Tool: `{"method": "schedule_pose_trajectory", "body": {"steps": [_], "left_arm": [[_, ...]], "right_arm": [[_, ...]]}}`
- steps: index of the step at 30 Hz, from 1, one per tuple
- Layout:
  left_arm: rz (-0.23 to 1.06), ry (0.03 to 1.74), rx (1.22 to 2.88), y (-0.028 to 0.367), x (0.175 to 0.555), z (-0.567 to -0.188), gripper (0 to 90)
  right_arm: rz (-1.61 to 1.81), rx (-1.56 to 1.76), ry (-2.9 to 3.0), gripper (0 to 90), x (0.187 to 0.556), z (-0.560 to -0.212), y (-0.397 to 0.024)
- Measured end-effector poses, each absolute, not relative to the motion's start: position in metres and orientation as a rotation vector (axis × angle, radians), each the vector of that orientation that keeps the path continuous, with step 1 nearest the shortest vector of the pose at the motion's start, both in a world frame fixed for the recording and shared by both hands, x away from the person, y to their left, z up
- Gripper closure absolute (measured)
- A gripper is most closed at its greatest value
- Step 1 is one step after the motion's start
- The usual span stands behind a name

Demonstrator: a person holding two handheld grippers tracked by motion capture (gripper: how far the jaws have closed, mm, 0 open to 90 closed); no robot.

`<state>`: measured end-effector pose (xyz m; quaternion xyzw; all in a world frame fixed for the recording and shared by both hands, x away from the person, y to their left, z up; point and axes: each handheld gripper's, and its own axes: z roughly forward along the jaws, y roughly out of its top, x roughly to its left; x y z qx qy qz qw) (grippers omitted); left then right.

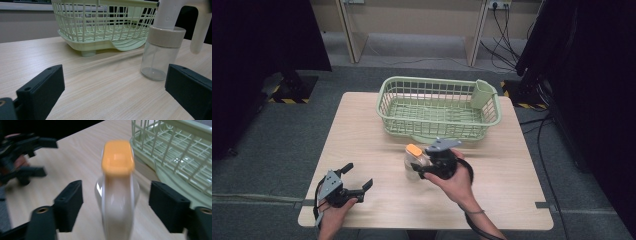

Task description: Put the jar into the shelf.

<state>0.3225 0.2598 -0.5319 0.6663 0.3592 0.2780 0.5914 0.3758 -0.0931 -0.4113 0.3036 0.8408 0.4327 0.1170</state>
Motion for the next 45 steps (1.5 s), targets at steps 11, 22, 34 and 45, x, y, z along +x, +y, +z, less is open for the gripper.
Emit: {"method": "schedule_pose_trajectory", "body": {"steps": [11,22,34,45], "left_arm": [[0.656,0.843,1.554,0.259,0.323,-0.532,2.0],[0.658,0.838,1.555,0.259,0.322,-0.532,2.0],[0.658,0.836,1.558,0.259,0.322,-0.532,2.0],[0.656,0.836,1.559,0.259,0.323,-0.532,2.0]], "right_arm": [[1.234,1.028,2.352,12.1,0.297,-0.429,-0.230],[1.285,0.955,2.359,11.5,0.307,-0.419,-0.200],[1.305,0.884,2.395,13.6,0.338,-0.410,-0.155],[1.306,0.847,2.430,15.9,0.364,-0.403,-0.120]]}}
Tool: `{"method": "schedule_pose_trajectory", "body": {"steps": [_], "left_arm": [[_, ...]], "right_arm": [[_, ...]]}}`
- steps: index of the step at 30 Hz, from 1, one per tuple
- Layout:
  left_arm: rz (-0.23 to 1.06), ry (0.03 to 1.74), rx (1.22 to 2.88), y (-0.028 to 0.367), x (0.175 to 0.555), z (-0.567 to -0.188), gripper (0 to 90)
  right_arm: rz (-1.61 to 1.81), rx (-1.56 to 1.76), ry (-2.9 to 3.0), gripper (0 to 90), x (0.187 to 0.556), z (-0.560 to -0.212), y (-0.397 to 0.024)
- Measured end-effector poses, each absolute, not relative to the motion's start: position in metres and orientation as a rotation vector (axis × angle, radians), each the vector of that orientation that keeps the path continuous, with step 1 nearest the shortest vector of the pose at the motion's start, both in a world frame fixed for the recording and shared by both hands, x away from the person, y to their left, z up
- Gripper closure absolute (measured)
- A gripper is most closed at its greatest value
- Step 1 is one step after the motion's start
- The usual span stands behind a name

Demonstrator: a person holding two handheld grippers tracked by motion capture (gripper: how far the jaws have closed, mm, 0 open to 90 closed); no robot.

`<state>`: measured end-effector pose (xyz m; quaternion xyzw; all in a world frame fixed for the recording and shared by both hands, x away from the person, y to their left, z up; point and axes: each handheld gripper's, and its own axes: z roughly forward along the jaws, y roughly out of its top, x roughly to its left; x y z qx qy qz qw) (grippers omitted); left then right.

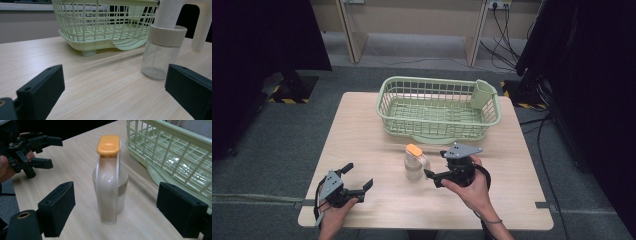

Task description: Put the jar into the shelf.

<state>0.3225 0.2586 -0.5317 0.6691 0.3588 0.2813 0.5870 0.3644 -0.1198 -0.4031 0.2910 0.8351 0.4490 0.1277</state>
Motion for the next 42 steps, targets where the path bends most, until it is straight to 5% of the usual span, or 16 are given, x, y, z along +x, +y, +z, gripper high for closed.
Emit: {"method": "schedule_pose_trajectory", "body": {"steps": [16,31,42], "left_arm": [[0.655,0.834,1.561,0.259,0.323,-0.532,2.0],[0.652,0.835,1.560,0.259,0.323,-0.532,2.0],[0.649,0.836,1.558,0.259,0.323,-0.532,2.0]], "right_arm": [[1.278,0.802,2.500,31.4,0.394,-0.397,-0.076],[1.188,0.847,2.532,56.3,0.413,-0.408,-0.052],[1.187,0.871,2.482,58.7,0.409,-0.409,-0.053]]}}
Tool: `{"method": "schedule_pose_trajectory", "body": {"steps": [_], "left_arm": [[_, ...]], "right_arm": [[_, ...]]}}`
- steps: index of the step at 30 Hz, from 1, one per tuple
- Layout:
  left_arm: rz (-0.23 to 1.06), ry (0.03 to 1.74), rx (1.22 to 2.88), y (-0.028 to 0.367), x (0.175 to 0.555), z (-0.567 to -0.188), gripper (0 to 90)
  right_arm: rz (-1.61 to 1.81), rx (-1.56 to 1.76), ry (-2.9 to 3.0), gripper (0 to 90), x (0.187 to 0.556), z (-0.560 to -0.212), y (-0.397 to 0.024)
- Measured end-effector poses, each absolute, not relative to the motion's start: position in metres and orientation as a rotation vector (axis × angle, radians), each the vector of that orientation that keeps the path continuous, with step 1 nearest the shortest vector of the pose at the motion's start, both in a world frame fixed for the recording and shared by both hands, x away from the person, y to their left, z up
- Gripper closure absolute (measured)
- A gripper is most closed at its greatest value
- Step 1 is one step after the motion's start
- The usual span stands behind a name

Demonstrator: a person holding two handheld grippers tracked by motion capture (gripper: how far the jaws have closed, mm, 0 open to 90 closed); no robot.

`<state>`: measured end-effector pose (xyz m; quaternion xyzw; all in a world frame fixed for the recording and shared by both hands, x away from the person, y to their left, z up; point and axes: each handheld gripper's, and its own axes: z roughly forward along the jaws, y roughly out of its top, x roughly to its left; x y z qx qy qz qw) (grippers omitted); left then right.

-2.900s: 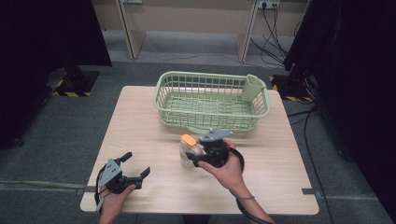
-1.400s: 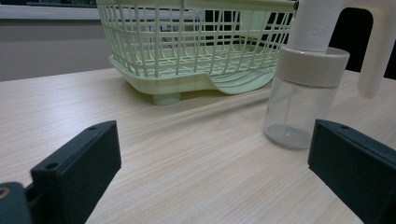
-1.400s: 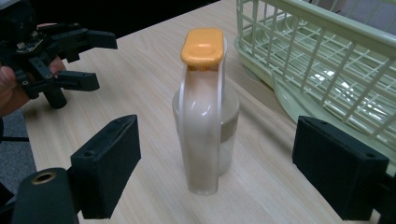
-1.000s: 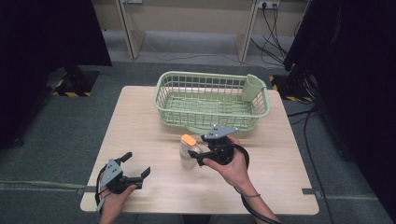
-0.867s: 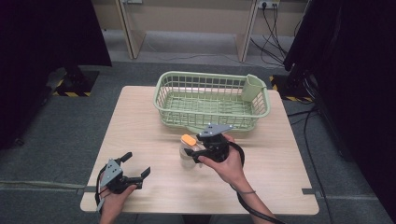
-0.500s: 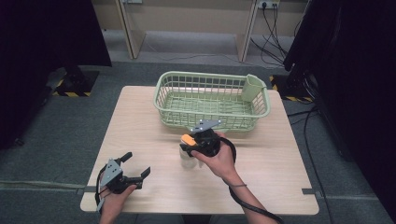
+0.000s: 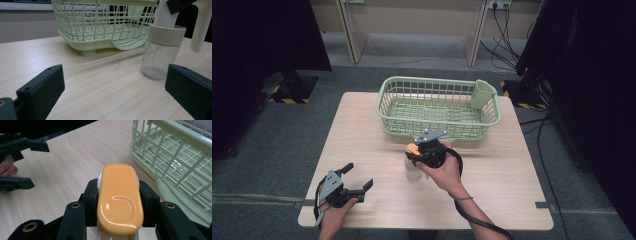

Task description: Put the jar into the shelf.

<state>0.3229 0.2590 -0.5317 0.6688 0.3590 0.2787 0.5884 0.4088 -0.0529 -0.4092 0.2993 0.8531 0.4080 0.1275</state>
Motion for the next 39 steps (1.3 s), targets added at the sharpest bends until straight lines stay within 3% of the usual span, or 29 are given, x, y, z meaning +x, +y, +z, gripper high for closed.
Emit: {"method": "schedule_pose_trajectory", "body": {"steps": [39], "left_arm": [[0.654,0.835,1.563,0.258,0.323,-0.532,2.0]], "right_arm": [[1.362,0.863,2.282,58.8,0.395,-0.315,-0.090]]}}
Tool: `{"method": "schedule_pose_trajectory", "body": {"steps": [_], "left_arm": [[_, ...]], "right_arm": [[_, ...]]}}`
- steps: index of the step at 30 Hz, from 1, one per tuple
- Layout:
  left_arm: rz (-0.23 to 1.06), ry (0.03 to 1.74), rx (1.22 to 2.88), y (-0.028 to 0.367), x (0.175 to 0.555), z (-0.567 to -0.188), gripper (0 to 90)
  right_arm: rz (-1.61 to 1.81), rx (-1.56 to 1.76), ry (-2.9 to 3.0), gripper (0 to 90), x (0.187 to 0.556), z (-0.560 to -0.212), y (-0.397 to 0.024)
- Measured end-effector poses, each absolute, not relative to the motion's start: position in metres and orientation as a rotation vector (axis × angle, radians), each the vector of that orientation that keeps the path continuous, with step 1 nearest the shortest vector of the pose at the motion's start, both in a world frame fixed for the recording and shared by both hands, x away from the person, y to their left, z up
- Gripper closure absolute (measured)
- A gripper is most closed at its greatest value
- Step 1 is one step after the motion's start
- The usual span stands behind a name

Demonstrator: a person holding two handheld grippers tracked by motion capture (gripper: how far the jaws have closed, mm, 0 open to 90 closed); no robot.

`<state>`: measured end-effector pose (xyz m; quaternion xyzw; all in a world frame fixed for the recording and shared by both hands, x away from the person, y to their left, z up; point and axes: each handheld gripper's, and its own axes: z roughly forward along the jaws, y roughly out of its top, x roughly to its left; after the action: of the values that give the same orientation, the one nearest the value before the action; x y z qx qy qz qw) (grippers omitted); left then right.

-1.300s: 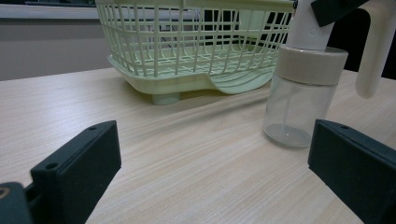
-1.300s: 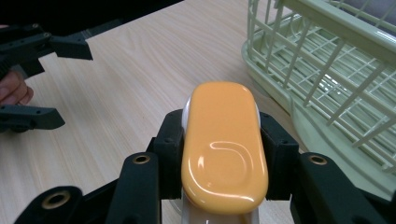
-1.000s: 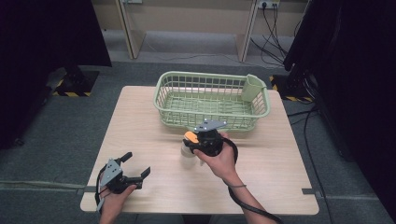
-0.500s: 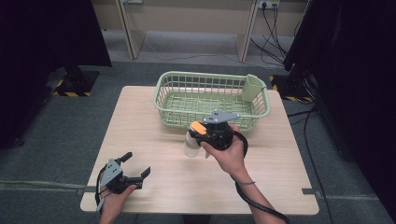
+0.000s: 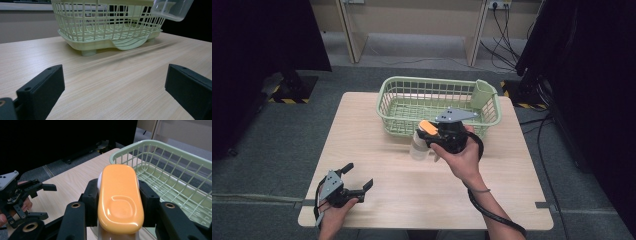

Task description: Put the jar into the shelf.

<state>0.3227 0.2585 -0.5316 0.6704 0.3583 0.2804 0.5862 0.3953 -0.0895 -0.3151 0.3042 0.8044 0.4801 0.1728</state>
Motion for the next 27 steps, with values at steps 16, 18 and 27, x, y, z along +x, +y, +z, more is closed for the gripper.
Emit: {"method": "schedule_pose_trajectory", "body": {"steps": [16,18,27], "left_arm": [[0.653,0.834,1.562,0.258,0.323,-0.532,2.0],[0.654,0.834,1.562,0.258,0.323,-0.532,2.0],[0.651,0.834,1.562,0.259,0.323,-0.532,2.0]], "right_arm": [[1.368,0.866,2.229,58.8,0.398,-0.289,-0.092],[1.370,0.870,2.216,58.8,0.399,-0.284,-0.093],[1.356,0.910,2.143,58.8,0.414,-0.263,-0.101]]}}
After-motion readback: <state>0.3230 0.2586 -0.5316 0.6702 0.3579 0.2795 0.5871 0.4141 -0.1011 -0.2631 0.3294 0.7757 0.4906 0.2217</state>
